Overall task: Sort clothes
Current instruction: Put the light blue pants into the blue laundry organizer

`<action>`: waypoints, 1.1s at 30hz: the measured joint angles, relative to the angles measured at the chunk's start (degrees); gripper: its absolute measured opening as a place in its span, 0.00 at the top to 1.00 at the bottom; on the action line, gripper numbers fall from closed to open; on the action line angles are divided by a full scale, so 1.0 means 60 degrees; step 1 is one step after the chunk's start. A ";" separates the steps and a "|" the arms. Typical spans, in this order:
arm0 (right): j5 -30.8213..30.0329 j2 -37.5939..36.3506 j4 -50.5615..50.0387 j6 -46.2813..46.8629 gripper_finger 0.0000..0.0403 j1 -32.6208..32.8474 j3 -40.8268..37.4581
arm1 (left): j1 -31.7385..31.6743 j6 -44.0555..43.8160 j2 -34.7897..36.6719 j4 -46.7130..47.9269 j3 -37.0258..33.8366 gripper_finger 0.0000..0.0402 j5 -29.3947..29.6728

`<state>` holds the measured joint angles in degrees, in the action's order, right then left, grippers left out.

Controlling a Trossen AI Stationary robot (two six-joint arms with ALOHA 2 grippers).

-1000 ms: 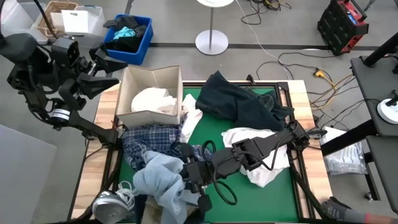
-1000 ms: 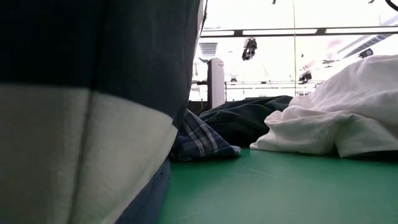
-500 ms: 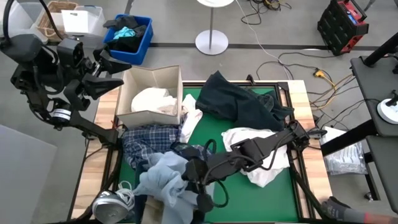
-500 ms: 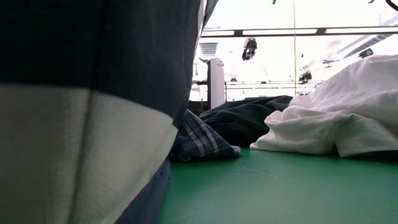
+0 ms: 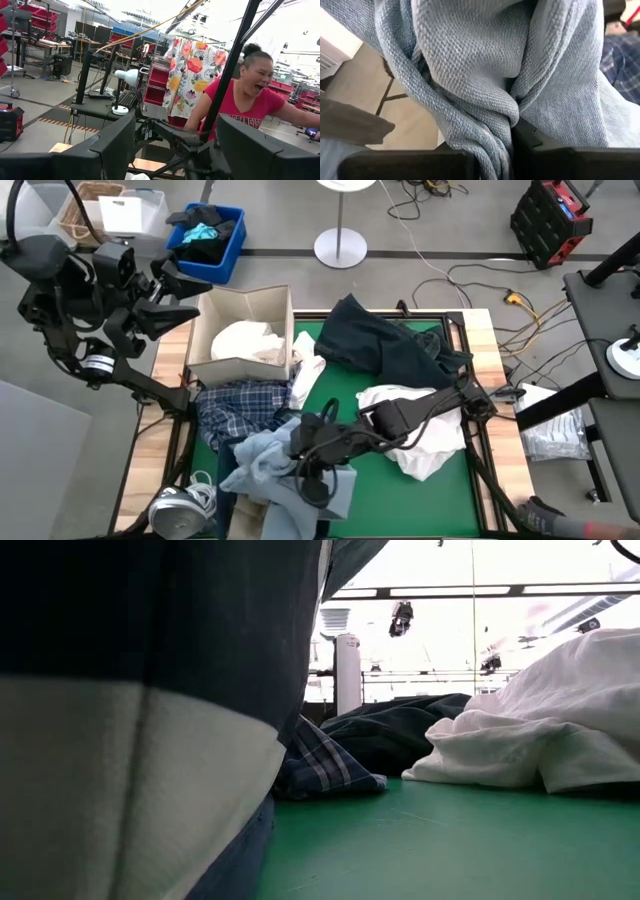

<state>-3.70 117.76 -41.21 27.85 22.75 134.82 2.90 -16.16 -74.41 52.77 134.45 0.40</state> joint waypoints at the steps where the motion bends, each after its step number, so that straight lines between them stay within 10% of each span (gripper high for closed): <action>1: 0.0014 0.0078 0.0022 0.0088 0.89 -0.0052 0.0000 | 0.0001 0.0000 0.0004 0.0004 -0.0001 0.36 0.0000; 16: 0.0845 0.1525 0.5055 -0.2241 0.89 -0.0290 -0.0018 | 0.0003 0.0212 0.0012 -0.0063 -0.0003 0.36 0.0000; 33: 0.1652 0.2538 0.5131 -0.0233 0.89 -0.0513 -0.0015 | 0.0003 0.0106 0.0436 0.0086 -0.0003 0.36 0.0000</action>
<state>6.21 132.99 -10.42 26.46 19.67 134.74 2.92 -15.53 -71.80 53.29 134.43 0.40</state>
